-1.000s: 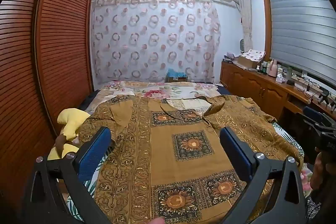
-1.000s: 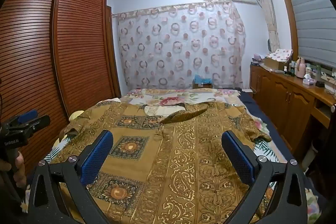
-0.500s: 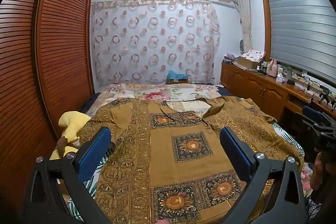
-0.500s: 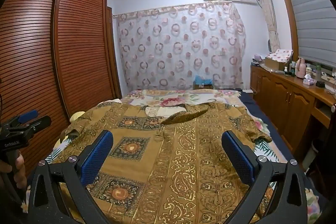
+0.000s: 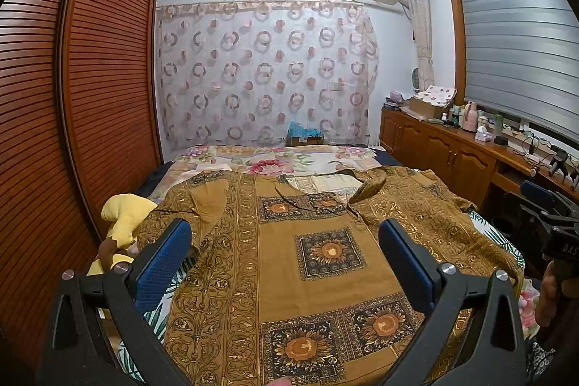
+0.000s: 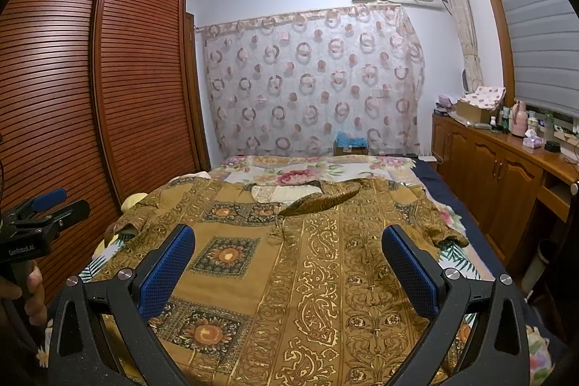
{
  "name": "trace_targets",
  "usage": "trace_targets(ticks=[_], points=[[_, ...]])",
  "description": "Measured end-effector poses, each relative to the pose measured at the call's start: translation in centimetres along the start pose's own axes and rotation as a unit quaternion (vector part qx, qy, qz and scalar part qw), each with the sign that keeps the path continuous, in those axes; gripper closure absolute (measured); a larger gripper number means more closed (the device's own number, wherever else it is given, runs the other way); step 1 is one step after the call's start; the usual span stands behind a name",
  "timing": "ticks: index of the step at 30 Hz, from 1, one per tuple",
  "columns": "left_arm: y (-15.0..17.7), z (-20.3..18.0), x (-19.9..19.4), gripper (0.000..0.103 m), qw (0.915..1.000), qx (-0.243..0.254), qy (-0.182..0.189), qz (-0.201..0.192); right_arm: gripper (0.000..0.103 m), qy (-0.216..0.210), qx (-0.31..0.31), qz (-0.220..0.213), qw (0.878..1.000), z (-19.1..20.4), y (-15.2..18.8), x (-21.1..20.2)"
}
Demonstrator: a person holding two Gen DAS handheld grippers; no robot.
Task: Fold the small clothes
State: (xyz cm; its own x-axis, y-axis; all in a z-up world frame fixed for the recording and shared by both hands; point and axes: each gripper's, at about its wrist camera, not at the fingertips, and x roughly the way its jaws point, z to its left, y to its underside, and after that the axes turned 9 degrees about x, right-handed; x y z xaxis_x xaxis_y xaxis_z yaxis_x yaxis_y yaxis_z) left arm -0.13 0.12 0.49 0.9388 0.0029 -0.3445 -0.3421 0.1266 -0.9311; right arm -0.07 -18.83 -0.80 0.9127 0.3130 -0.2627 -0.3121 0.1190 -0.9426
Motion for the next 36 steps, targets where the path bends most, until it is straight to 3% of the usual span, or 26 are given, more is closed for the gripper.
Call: trace_targets(ticks=[36], points=[[0.10,-0.27,-0.08,0.000,1.0000,0.004,-0.002,-0.003,0.000,0.000,0.000,-0.002,1.000,0.06,0.01,-0.19]])
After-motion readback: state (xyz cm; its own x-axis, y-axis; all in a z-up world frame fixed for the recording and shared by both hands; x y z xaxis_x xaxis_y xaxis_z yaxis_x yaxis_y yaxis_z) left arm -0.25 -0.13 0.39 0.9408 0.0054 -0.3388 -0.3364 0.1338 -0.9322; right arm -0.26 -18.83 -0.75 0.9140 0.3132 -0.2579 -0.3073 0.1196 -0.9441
